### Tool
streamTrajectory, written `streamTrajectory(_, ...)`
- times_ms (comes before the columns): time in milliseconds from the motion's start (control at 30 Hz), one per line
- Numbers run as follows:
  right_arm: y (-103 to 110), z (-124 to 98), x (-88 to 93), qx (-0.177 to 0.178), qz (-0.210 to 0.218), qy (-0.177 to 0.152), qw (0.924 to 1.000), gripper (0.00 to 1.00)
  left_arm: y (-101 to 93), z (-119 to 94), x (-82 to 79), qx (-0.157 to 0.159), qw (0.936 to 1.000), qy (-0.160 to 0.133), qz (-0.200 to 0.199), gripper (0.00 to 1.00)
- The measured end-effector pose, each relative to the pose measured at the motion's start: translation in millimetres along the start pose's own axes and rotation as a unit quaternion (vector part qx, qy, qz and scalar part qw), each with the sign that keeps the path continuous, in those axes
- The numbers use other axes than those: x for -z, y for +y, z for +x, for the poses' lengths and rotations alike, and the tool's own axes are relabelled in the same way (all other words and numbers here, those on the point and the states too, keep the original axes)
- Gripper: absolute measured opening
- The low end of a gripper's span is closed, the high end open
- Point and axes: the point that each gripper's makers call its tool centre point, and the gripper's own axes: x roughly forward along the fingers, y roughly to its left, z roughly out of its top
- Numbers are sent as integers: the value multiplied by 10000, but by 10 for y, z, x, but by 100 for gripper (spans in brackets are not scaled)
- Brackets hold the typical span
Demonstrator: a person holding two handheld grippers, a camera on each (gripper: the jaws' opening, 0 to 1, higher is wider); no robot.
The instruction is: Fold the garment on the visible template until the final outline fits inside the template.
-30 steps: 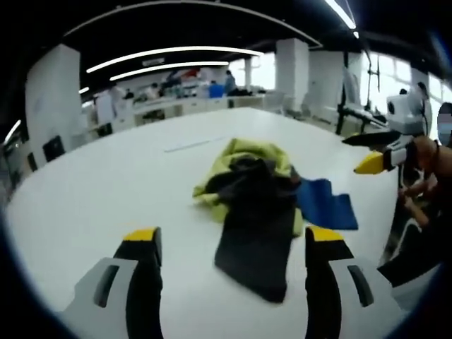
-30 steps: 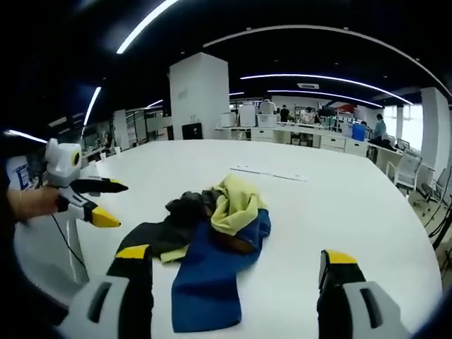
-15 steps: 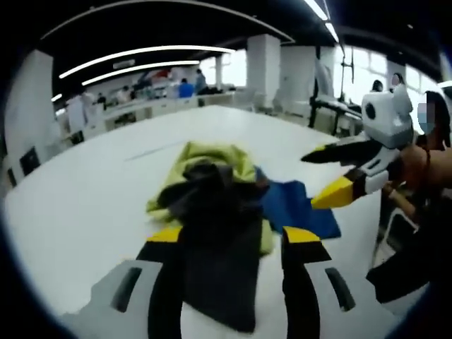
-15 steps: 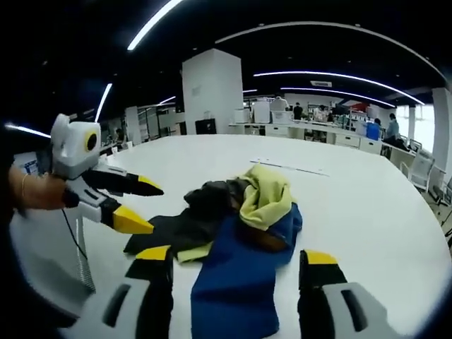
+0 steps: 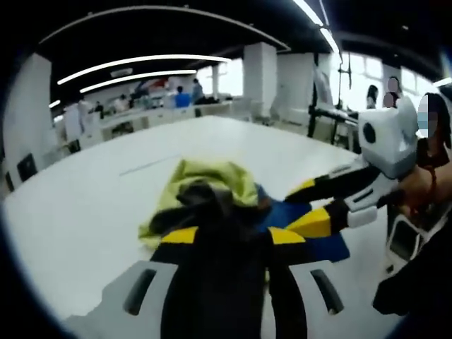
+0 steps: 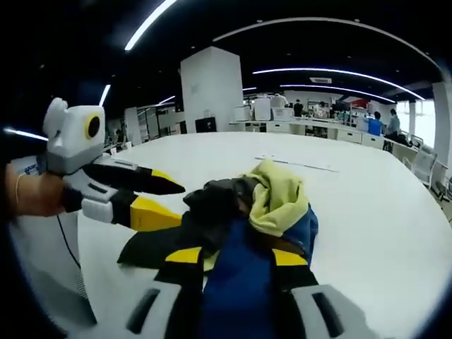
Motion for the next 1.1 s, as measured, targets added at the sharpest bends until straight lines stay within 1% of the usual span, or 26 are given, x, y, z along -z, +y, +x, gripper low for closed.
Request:
streamTrajectory(167,-9,108,-33,25,74,-25,10000,23,17,90,-33,12,10000,-34,-45,27)
streamTrajectory(300,-5,199,6,12,138,55,9999,17,18,166,-27,27,9999,-5,-127,21)
streamTrajectory(367,10,235,21,-29,263,83,9996,15,22,196,-10,26,9999,12,-146,18)
streamTrajectory(433,26,273,30,-45,302,100,9995,15,19,219,7,46,9998,32,-167,16)
streamTrajectory(500,39,314,31,-58,340,111,9993,14,12,246,42,70,9998,114,-177,14)
streamTrajectory(567,30,354,44,-30,314,151,9994,13,8,266,65,93,9997,156,-191,10)
streamTrajectory(600,3,378,63,45,283,214,9994,11,7,269,67,97,9996,160,-192,8)
streamTrajectory(667,2,413,57,26,339,218,9992,9,12,288,81,102,9996,198,-195,5)
streamTrajectory(733,15,446,60,18,369,230,9991,8,30,317,124,80,9992,345,-207,0)
streamTrajectory(833,56,487,78,-4,401,273,9988,7,47,340,135,72,9991,330,-271,0)
streamTrajectory(933,25,500,129,134,211,404,9989,0,60,338,166,48,9988,419,-251,0)
streamTrajectory(1033,-17,484,130,202,138,428,9988,0,84,312,152,22,9989,396,-234,0)
streamTrajectory(1100,-55,456,112,257,57,425,9987,0,104,276,146,8,9989,450,-143,0)
